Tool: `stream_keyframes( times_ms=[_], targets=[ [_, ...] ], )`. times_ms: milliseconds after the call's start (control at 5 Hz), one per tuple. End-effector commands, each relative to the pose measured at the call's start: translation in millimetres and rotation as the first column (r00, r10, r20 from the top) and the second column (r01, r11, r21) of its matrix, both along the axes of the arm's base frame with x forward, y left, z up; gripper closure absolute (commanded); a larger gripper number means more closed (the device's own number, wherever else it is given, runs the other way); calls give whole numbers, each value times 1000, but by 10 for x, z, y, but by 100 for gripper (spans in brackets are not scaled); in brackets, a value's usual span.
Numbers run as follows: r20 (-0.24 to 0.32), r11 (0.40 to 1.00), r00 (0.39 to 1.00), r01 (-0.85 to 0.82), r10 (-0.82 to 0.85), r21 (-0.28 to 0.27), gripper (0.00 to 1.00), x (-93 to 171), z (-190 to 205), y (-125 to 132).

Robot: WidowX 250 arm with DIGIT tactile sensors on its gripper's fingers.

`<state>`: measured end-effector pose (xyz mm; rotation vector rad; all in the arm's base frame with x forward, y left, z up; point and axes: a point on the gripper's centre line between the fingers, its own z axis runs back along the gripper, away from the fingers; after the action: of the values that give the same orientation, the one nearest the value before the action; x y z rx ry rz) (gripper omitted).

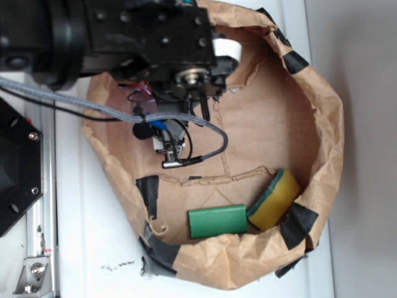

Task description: Grab the silver keys.

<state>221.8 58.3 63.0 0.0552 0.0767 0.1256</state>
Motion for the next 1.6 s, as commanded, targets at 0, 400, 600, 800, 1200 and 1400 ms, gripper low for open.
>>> stream_keyframes(
  times_ms=[0,400,600,800,1200,1400],
  targets=[
    [88,998,996,-37,33,45,0,46,-22,-3],
    [59,996,998,-23,18,87,0,8,-215,18],
    [37,996,999,-13,10,93,0,-13,-285,35],
    [53,996,999,3,-8,93,94,-25,-287,29],
    [55,995,998,29,-34,91,100,-22,-267,17],
    [50,995,998,37,-42,91,100,-22,-269,13]
  ],
)
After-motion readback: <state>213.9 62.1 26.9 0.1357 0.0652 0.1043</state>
